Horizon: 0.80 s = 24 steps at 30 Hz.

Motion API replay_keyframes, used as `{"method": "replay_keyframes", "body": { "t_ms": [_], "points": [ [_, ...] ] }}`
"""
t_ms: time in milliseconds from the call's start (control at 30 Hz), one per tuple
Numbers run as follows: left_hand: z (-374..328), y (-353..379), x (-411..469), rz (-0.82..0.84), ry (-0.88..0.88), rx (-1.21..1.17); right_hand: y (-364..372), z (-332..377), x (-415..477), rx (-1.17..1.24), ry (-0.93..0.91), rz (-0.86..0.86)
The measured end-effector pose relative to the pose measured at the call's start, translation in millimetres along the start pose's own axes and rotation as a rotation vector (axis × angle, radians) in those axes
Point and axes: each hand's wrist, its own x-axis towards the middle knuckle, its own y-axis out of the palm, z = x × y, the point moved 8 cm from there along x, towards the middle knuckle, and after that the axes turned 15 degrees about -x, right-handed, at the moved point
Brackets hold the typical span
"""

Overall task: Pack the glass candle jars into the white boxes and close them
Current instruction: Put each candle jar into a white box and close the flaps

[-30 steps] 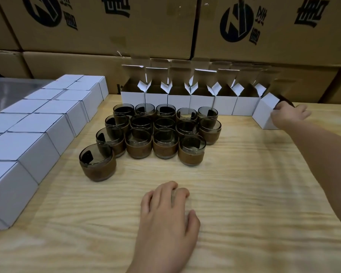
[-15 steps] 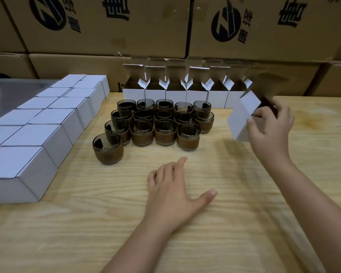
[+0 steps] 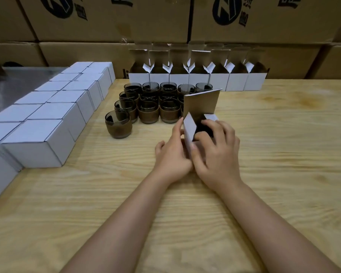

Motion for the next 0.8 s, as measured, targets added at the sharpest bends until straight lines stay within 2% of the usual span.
{"method": "replay_keyframes", "body": {
  "t_ms": [100,300,500,633,800],
  "points": [
    [-2,-1,-1,0.014,-0.005,-0.022,-3,-10,3,0.116,0.073,-0.033],
    [1,-3,1,-0.007,-0.012,-0.045,-10,-53,11,0.238,0.209,-0.219],
    [0,-2,1,0.011,-0.006,-0.016,8,-84,5,0.474,0.531,-0.133],
    [-3,-1,-1,0.016,0.017,-0.011,14,-86,5,0.542,0.559,-0.094],
    [-11,-1,-5,-0.042,0.016,-0.203,13,-83,4,0.548,0.52,-0.1]
  ]
}}
